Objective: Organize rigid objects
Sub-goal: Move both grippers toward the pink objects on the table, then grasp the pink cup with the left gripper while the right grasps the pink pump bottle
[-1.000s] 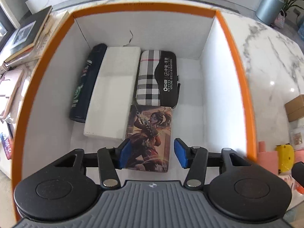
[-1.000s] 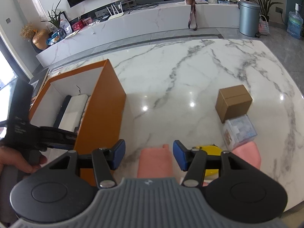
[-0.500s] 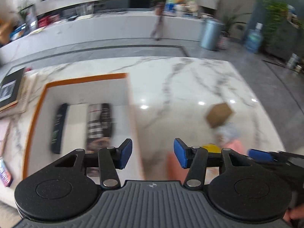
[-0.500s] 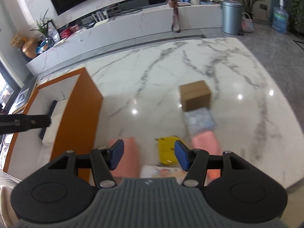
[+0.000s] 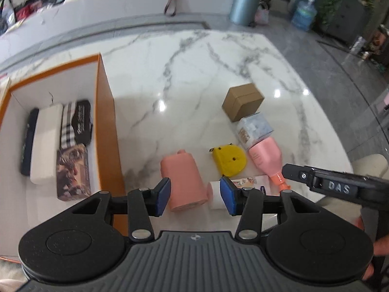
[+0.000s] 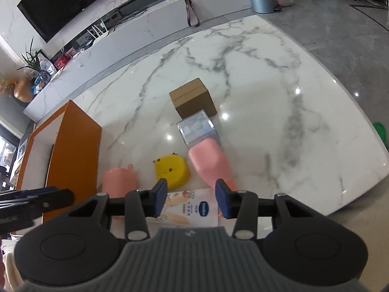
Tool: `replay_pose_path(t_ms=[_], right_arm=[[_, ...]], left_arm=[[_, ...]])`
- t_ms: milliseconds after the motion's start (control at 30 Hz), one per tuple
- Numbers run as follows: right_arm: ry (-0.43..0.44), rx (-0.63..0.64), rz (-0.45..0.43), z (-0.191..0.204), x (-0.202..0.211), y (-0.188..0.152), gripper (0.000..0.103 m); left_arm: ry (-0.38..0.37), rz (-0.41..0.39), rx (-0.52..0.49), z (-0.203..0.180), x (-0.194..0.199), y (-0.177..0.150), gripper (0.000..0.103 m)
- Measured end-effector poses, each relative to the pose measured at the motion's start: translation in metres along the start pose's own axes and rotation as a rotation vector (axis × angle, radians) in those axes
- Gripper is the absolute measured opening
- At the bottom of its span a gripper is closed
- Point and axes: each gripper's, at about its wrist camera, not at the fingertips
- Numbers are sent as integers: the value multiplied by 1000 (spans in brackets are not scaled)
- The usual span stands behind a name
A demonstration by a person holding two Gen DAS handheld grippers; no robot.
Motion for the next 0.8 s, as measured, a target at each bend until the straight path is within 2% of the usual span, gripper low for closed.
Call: replay_pose_path(t_ms=[133, 233, 267, 400, 567, 600, 700, 800], right_arm=[[-12, -29, 27, -6, -11, 3, 46], [-58, -48, -10, -9, -11, 8, 47], [-61, -39, -26, -8, -12, 11, 48], [-136, 91, -9, 7, -33, 24, 65], [-194, 183, 92, 10, -67, 25, 59], [-188, 182, 100, 8, -70, 26, 59], [-171, 162, 127, 2, -80, 27, 49], [-157, 144, 143, -2, -89, 29, 48]], left_arm=[[67, 61, -2, -6, -25, 7, 56], [166, 113, -5, -13, -46, 15, 58], [176, 123, -3, -13, -52, 17, 58], [183, 186, 21, -8, -70, 20, 62], [156, 222, 74, 2, -83, 21, 63], [156, 227, 77, 2, -84, 22, 63], [167, 222, 78, 0, -87, 22, 63], [170, 234, 92, 0, -94, 24, 62]])
Point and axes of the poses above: each gripper's, at about its wrist camera, not at the fingertips, and x roughly against the way its jaws point, z to its left, y to its top, and after that the axes turned 3 degrees about z, right-handed
